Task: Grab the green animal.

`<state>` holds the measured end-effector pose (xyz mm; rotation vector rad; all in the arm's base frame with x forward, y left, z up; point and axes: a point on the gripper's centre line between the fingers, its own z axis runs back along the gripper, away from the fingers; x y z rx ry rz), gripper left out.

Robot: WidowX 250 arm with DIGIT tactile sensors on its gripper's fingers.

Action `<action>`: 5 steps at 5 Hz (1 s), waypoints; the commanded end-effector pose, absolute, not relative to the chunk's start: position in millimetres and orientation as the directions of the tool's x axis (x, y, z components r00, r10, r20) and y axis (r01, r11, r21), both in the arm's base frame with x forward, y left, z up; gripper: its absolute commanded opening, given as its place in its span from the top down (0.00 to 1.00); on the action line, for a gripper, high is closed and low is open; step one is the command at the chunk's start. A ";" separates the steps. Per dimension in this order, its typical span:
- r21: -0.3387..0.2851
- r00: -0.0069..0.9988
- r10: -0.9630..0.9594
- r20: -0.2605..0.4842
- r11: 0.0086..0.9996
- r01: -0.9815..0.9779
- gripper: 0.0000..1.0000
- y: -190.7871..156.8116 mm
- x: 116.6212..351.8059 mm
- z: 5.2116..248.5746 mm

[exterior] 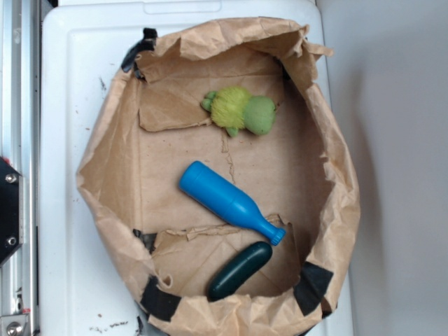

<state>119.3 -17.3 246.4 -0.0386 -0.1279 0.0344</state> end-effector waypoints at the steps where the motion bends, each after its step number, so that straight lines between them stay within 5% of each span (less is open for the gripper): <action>1: -0.041 0.991 0.037 0.127 0.999 -0.032 0.00 -17.3 119.3 246.4; 2: -0.028 0.990 0.031 0.134 0.999 -0.027 0.00 -16.5 153.8 246.7; 4: 0.013 0.991 0.023 0.134 1.000 -0.025 0.00 -3.1 176.1 240.7; 5: -0.001 0.980 -0.155 0.127 0.988 0.157 0.00 13.9 193.5 219.2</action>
